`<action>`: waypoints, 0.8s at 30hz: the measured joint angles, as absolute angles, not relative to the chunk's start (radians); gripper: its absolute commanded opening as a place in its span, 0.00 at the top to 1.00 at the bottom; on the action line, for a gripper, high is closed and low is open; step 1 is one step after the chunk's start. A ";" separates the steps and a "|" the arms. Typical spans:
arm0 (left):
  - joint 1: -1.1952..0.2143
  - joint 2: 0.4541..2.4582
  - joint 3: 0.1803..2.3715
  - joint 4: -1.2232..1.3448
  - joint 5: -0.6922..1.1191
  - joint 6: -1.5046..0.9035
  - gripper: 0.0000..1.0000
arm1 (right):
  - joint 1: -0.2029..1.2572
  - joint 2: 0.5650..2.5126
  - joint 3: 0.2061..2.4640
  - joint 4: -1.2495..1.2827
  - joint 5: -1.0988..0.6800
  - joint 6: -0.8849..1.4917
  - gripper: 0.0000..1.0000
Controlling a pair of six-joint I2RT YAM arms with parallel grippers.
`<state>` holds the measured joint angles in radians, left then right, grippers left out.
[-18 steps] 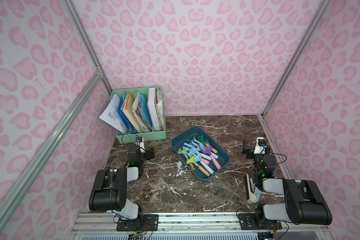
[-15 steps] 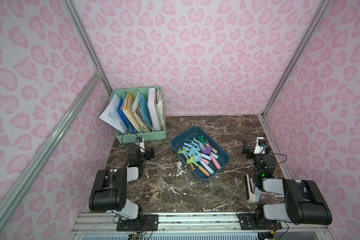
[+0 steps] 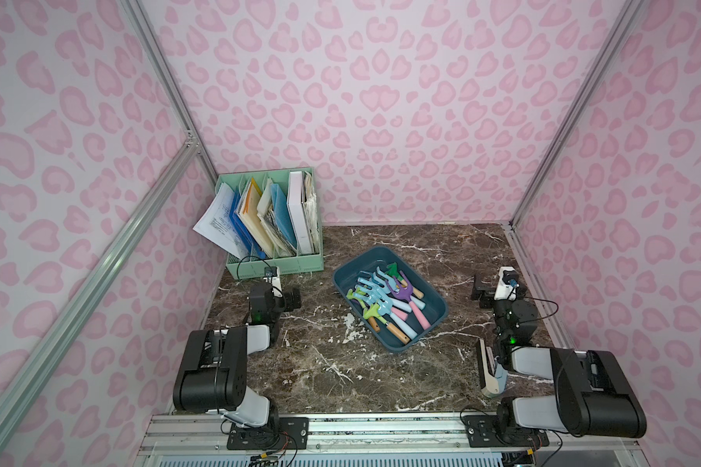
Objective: Take the hand rake out of the storage box
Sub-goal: Move the storage box to the center of the board.
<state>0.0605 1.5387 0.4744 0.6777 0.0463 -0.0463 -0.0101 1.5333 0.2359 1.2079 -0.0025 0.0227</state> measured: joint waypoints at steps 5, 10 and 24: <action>0.060 1.539 0.474 0.678 0.046 -0.046 0.01 | -0.010 1.533 0.236 1.208 -0.002 0.023 0.01; 0.049 1.523 0.480 0.648 0.018 -0.046 0.01 | 0.027 1.522 0.216 1.223 0.035 0.017 0.01; -0.035 1.099 0.922 -0.365 -0.265 -0.713 0.01 | 0.167 1.166 0.767 0.170 0.296 0.519 0.01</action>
<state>-0.0353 1.0992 0.9218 -0.3649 -0.2653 -0.7132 0.1665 1.1660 0.7670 0.1696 0.2958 0.5190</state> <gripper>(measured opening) 0.987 0.988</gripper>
